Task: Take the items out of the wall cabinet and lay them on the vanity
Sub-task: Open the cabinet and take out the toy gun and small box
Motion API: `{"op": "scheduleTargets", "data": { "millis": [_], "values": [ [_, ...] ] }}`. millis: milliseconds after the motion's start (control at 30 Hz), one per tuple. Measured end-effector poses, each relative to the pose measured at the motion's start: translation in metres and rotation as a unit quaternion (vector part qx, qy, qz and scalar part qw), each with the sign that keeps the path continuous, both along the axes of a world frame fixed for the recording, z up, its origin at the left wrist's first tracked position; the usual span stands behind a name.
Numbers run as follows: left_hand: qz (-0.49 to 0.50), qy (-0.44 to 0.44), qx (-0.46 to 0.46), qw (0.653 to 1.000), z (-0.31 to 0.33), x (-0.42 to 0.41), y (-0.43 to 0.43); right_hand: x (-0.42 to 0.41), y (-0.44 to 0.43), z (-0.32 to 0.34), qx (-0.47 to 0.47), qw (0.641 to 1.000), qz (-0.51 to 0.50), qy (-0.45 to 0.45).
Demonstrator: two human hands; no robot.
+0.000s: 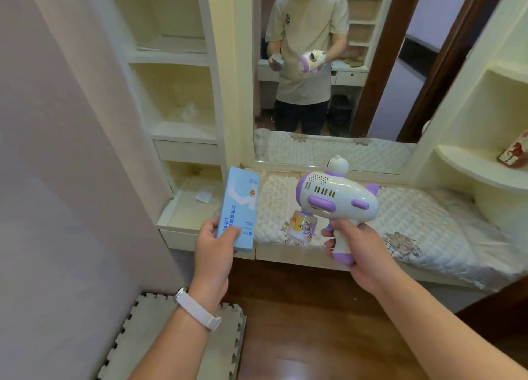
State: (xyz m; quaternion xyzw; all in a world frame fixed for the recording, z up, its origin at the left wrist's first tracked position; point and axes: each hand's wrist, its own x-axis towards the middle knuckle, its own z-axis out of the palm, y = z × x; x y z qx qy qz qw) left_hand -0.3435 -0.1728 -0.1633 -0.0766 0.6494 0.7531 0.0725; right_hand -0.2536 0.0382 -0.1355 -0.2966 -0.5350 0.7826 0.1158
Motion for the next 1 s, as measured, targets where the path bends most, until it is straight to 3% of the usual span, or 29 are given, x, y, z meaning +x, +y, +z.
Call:
{"op": "scheduleTargets", "data": {
  "millis": [567,1000],
  "values": [
    [0.039,-0.067,-0.144,0.987,-0.041,-0.164,0.155,-0.197,0.178,-0.091,-0.046,0.992,0.104,-0.051],
    [0.073,-0.174,-0.137,0.973,-0.086,-0.233,0.188,-0.290,0.218,-0.157,-0.108,0.972,0.153,-0.141]
  ]
}}
